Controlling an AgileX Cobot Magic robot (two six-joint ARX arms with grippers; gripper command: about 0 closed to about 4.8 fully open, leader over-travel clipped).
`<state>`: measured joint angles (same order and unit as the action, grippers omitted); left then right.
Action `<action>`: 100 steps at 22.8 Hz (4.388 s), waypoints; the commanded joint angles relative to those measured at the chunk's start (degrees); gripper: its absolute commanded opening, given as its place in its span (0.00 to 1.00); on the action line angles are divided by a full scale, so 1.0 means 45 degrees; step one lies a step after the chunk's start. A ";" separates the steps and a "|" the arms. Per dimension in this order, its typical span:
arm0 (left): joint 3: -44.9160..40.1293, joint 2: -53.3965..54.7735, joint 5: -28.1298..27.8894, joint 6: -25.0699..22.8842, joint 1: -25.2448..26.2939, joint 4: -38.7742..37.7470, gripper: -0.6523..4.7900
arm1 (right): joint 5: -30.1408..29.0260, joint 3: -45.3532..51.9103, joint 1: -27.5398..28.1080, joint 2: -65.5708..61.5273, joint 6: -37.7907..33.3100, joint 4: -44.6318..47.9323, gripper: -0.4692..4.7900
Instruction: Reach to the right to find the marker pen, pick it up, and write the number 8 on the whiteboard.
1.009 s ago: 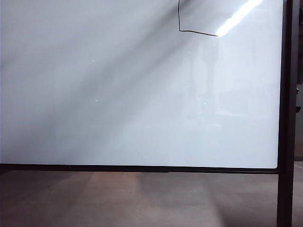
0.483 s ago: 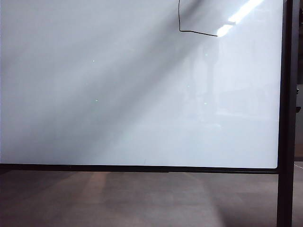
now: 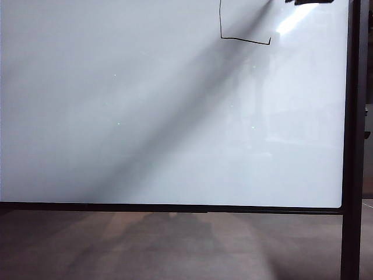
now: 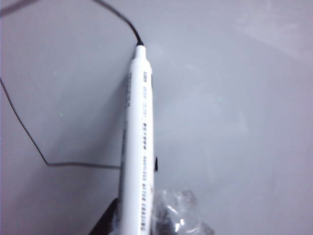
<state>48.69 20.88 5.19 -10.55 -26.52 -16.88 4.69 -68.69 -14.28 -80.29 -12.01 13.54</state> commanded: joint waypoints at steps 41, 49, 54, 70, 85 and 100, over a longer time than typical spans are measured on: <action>0.0044 -0.0010 0.0019 0.0005 -0.0005 0.0160 0.11 | -0.1282 0.0126 -0.1957 -0.0296 -0.0578 0.1015 0.08; 0.0044 -0.0010 0.0015 0.0005 -0.0010 0.0160 0.11 | -0.1321 -0.0044 -0.1962 -0.0461 -0.0661 0.1073 0.08; 0.0044 -0.0010 0.0010 0.0005 -0.0005 0.0160 0.11 | -0.1462 -0.0656 -0.1987 -0.0879 -0.0665 0.1030 0.08; 0.0044 -0.0010 0.0010 0.0005 -0.0005 0.0160 0.11 | -0.0889 -0.0772 -0.2118 -0.1044 -0.0510 0.0559 0.08; 0.0044 -0.0005 0.0015 0.0005 -0.0005 0.0160 0.11 | -0.0457 -0.0709 -0.0364 -0.0641 -0.0573 -0.0423 0.08; 0.0044 0.0000 0.0010 0.0005 -0.0005 0.0160 0.11 | -0.1035 0.0345 0.0495 0.0369 -0.0670 -0.0248 0.08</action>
<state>48.69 20.82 5.15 -10.55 -26.50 -16.88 0.34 -67.22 -11.84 -79.50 -14.66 10.76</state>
